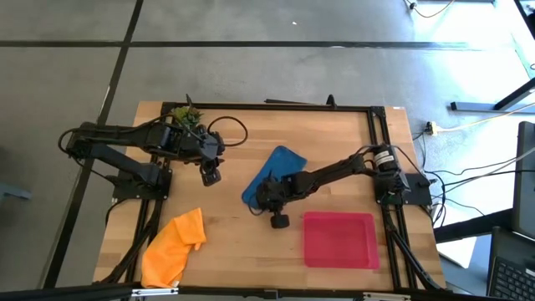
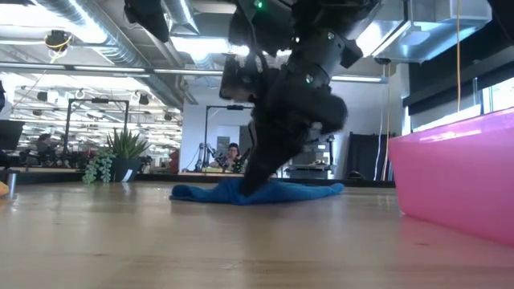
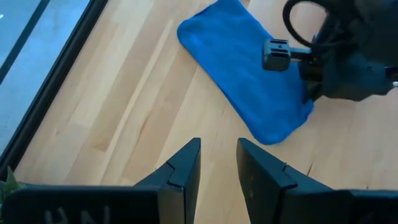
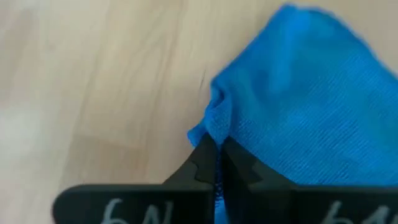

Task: Roll microfiber towels into tight, uniform cylinder then place into a basket
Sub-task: Fold the blue microfiber towel

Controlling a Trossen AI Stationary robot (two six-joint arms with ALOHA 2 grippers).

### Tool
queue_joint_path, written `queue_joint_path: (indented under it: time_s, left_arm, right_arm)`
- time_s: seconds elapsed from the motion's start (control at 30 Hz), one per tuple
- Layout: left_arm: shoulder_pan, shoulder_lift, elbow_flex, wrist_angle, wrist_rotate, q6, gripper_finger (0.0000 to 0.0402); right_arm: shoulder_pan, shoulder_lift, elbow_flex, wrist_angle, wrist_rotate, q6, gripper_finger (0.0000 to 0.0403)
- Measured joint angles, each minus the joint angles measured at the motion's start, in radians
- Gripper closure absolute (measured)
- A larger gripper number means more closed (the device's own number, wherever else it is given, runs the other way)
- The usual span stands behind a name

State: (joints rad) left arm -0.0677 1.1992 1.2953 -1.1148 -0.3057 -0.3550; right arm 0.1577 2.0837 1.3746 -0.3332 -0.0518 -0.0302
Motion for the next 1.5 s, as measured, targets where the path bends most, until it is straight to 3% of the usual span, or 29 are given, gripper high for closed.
queue_joint_path:
  time_s: [0.3, 0.73, 1.0, 1.3, 1.5]
  left_arm:
    - [0.0, 0.0, 0.0, -0.003, 0.001, 0.001, 0.0305]
    - [0.0, 0.0, 0.0, 0.001, 0.004, 0.0, 0.0305]
    - [0.0, 0.0, 0.0, 0.003, 0.004, 0.0, 0.0305]
    - [0.0, 0.0, 0.0, 0.005, 0.004, 0.0, 0.0305]
    - [0.0, 0.0, 0.0, 0.005, 0.004, 0.0, 0.0305]
  right_arm:
    - [-0.039, -0.102, 0.002, 0.003, -0.003, 0.098, 0.0397]
    - [-0.104, -0.122, 0.001, -0.09, 0.028, 0.274, 0.0397]
    - [-0.109, -0.16, 0.001, -0.233, 0.133, 0.364, 0.0397]
    - [-0.117, -0.249, 0.001, -0.355, 0.325, 0.503, 0.0397]
    - [-0.143, -0.25, -0.001, -0.424, 0.377, 0.59, 0.0397]
